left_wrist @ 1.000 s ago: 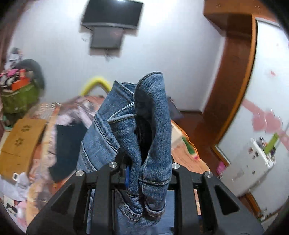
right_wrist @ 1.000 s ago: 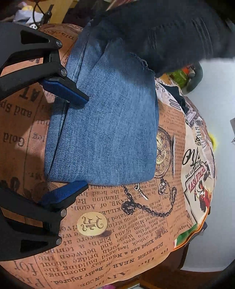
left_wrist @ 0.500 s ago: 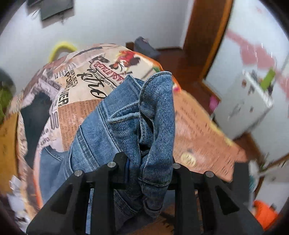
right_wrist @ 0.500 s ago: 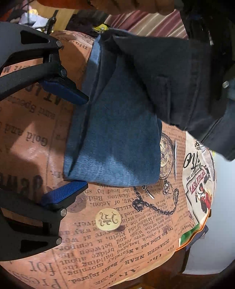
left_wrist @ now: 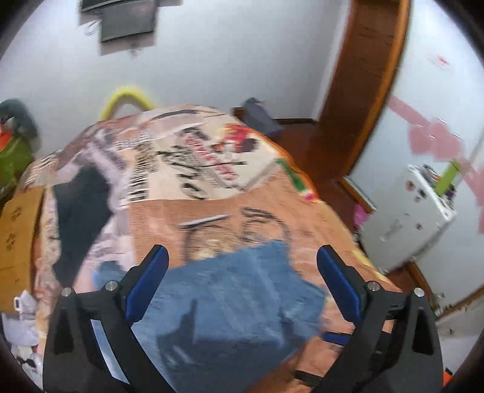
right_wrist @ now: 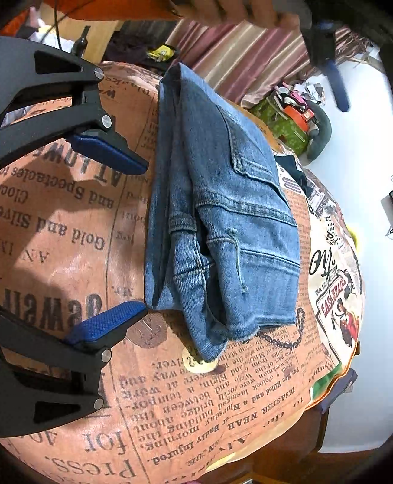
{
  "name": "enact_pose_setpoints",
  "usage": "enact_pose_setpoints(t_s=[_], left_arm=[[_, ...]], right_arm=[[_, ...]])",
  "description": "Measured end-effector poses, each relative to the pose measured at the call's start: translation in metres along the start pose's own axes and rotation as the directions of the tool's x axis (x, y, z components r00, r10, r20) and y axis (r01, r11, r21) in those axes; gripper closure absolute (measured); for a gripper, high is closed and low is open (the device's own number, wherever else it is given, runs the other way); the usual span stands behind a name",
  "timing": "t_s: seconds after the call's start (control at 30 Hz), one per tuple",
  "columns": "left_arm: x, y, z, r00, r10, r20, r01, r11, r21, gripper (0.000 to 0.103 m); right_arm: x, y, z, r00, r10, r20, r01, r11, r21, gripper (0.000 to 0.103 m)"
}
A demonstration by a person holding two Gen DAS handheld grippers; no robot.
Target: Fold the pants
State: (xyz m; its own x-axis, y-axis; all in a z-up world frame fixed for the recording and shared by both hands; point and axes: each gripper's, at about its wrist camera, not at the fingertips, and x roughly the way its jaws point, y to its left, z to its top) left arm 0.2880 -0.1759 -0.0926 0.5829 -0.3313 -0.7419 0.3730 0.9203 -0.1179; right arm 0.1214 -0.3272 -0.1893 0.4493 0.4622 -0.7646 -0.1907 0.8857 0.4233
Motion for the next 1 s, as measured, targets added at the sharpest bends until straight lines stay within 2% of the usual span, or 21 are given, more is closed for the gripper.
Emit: enact_pose_setpoints(t_s=[0.13,0.27,0.37,0.43,0.47,0.5,0.53,0.57,0.6,0.63,0.7,0.77,0.87,1.0], left_arm=[[0.030,0.057,0.011,0.990,0.128,-0.057,-0.130,0.991,-0.036,0.004],[0.075,0.115,0.012,0.957,0.241,-0.161,-0.253,0.966,-0.057,0.004],[0.112,0.149,0.005,0.924,0.291,-0.248,-0.311,0.950,-0.044,0.004],[0.139,0.166,-0.006,0.896,0.312,-0.316,-0.328,0.945,0.005,0.004],[0.151,0.173,-0.014,0.880,0.322,-0.350,-0.329,0.944,0.040,0.004],[0.163,0.180,-0.025,0.854,0.355,-0.381,-0.346,0.934,0.095,0.004],[0.168,0.183,-0.035,0.838,0.375,-0.396,-0.350,0.927,0.137,0.002],[0.170,0.188,-0.044,0.842,0.363,-0.399,-0.329,0.932,0.154,0.001],[0.164,0.196,-0.051,0.867,0.328,-0.374,-0.302,0.945,0.130,0.000],[0.158,0.201,-0.056,0.874,0.312,-0.372,-0.292,0.950,0.111,0.000],[0.142,0.209,-0.069,0.883,0.302,-0.359,-0.279,0.953,0.115,0.000],[0.120,0.212,-0.089,0.888,0.324,-0.327,-0.297,0.946,0.131,0.000],[0.089,0.218,-0.115,0.889,0.315,-0.333,-0.309,0.948,0.071,0.000],[0.035,0.207,-0.151,0.914,0.279,-0.295,-0.289,0.957,0.009,0.000]], right_arm=[[0.005,0.007,0.003,1.000,0.017,-0.007,-0.017,1.000,-0.008,0.019],[0.014,0.012,0.010,1.000,0.019,-0.020,-0.020,1.000,-0.016,0.019],[0.021,0.015,0.016,1.000,0.012,-0.025,-0.013,1.000,-0.019,0.019],[0.024,0.017,0.020,0.999,0.010,-0.031,-0.010,1.000,-0.017,0.018],[0.026,0.018,0.021,0.999,0.005,-0.034,-0.006,1.000,-0.018,0.018],[0.026,0.019,0.022,0.999,0.002,-0.036,-0.003,1.000,-0.022,0.018],[0.028,0.021,0.024,0.999,-0.007,-0.039,0.006,1.000,-0.030,0.018],[0.029,0.022,0.026,0.999,-0.015,-0.037,0.014,0.999,-0.036,0.018],[0.031,0.023,0.027,0.999,-0.023,-0.034,0.022,0.999,-0.043,0.018],[0.032,0.024,0.030,0.999,-0.031,-0.031,0.029,0.998,-0.048,0.018],[0.033,0.026,0.034,0.999,-0.032,-0.021,0.031,0.998,-0.054,0.018],[0.033,0.031,0.039,0.999,-0.046,-0.003,0.046,0.997,-0.068,0.019],[0.032,0.035,0.043,0.996,-0.087,0.020,0.089,0.991,-0.096,0.019],[0.023,0.033,0.044,0.991,-0.127,0.047,0.131,0.985,-0.110,0.019]])
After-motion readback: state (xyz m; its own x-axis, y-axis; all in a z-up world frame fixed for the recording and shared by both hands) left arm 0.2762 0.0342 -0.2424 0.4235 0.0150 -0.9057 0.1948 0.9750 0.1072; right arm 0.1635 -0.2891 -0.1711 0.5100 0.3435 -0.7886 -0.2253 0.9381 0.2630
